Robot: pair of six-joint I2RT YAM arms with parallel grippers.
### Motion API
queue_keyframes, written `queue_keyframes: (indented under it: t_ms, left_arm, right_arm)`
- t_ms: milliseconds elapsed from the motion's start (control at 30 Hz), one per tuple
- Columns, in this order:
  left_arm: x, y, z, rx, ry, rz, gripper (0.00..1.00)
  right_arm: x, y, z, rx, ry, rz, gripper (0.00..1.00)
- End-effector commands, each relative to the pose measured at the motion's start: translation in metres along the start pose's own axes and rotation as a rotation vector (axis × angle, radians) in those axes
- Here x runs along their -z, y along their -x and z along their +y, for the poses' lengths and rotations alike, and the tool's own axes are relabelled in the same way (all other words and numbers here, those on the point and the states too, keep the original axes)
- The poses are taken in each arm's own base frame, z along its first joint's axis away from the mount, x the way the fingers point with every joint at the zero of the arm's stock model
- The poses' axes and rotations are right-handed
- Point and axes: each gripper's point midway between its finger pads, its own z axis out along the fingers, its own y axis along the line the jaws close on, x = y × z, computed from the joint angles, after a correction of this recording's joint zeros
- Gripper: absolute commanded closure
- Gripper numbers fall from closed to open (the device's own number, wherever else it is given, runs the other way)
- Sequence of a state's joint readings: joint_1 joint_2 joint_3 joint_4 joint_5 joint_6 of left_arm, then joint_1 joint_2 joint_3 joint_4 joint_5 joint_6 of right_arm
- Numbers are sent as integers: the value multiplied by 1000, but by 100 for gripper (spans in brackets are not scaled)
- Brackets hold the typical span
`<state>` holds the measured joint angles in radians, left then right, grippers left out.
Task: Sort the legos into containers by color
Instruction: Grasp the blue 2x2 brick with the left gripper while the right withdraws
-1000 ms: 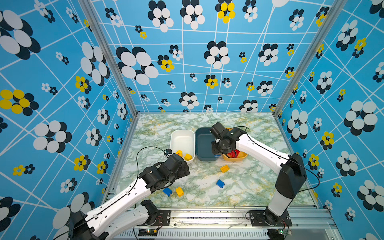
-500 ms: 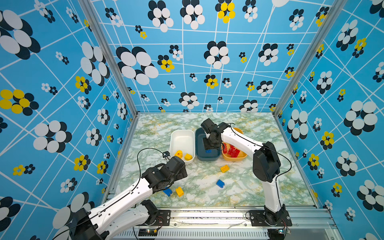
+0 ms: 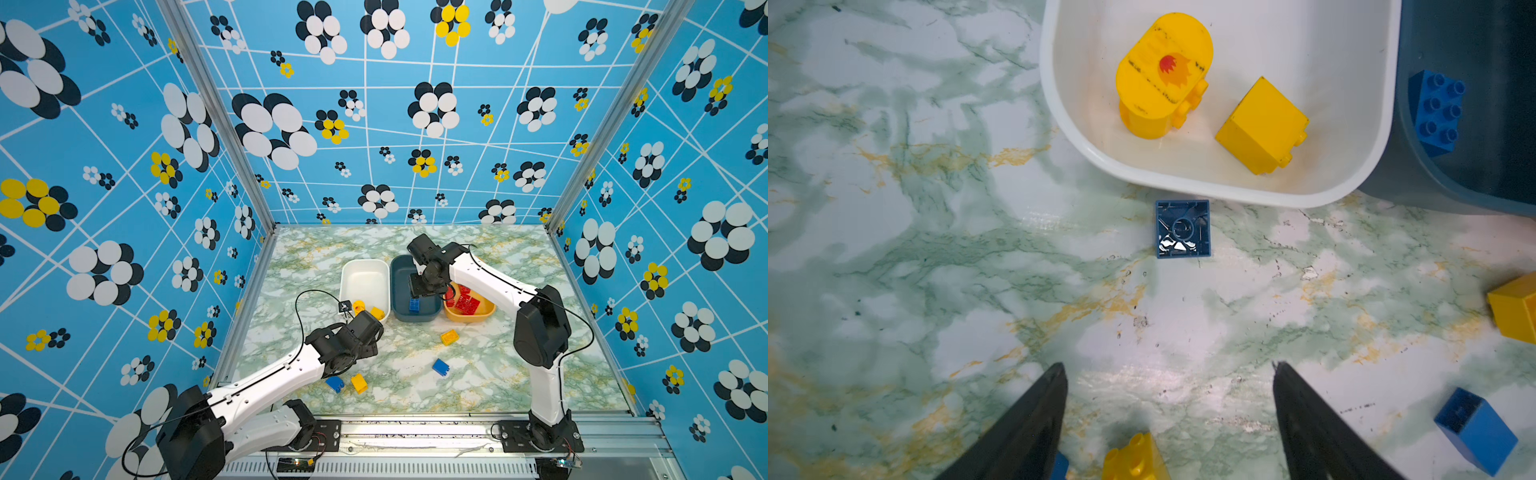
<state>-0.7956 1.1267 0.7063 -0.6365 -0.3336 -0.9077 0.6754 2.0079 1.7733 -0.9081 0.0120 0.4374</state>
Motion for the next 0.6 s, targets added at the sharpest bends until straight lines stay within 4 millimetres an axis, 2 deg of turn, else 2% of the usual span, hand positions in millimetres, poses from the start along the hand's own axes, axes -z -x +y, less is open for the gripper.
queue_keyframes:
  t_ms: [0, 267, 333, 567]
  left_arm:
    - [-13, 3, -1, -50, 28, -35, 24]
    - [-44, 4, -11, -93, 54, -43, 27]
    - [-50, 4, -14, -105, 50, -40, 29]
    - [-67, 3, -10, -120, 83, -31, 33]
  right_arm:
    - [34, -6, -3, -28, 30, -37, 40]
    - [82, -23, -11, -77, 68, -101, 40]
    - [83, -37, -18, -90, 60, -86, 40]
    - [109, -48, -29, -131, 69, -125, 40]
